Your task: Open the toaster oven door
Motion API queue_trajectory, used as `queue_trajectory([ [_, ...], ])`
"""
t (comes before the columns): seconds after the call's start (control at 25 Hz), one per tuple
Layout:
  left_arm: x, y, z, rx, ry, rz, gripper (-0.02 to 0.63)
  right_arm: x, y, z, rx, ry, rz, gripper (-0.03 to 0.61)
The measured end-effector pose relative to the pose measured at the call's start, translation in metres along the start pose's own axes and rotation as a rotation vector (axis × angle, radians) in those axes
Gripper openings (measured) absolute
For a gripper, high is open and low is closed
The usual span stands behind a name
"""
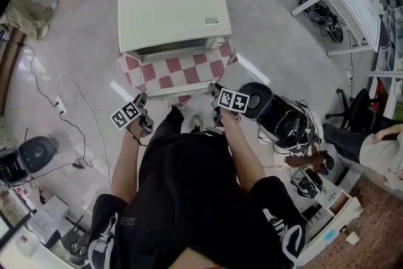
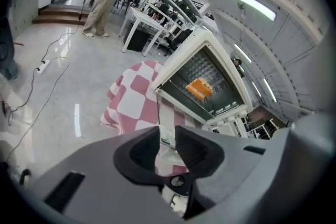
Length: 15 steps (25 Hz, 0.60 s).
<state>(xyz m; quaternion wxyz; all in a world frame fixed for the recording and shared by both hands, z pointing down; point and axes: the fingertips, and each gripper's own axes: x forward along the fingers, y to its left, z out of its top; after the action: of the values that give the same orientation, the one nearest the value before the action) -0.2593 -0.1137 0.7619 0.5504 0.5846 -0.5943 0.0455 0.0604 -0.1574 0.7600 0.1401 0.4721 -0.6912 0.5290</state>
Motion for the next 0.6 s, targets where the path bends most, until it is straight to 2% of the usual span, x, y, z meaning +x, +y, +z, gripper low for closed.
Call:
queue_trajectory([
  [0.24,0.01,0.019,-0.023,0.067,0.072,0.05,0.101,0.013,-0.014,-0.024,-0.084,0.11,-0.045,0.117],
  [0.6,0.031,0.042,-0.045,0.144,0.157,0.119,0.106,0.036,-0.034,-0.046,-0.228,0.204,-0.145,0.123],
])
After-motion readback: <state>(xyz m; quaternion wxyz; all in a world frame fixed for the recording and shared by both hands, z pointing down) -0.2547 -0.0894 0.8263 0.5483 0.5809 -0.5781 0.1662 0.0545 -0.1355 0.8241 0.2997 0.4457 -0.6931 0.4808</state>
